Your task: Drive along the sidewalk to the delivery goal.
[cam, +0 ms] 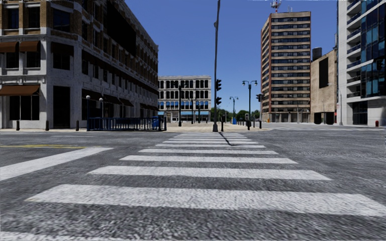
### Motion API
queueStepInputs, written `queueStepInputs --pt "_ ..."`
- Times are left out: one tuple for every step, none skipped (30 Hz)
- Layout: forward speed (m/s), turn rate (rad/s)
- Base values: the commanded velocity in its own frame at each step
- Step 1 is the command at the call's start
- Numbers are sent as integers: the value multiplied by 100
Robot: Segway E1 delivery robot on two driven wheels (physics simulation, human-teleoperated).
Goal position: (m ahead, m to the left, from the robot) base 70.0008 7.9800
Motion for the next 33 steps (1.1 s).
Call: queueStepInputs --pt "200 0" --pt "200 0" --pt "200 0" --pt "200 0" --pt "200 0" --pt "200 0" --pt "200 0" --pt "200 0" --pt "200 0" --pt "200 0" --pt "200 0" --pt "200 0" --pt "200 0" --pt "200 0" --pt "200 -10" --pt "200 -24" --pt "200 -24" --pt "200 -28" --pt "200 -29" --pt "200 -29" --pt "200 -29" --pt "200 -21" --pt "200 0" --pt "200 0" --pt "200 0" --pt "200 0" --pt "200 0" --pt "200 0" --pt "200 0" --pt "200 0" --pt "200 0" --pt "200 0" --pt "200 0"
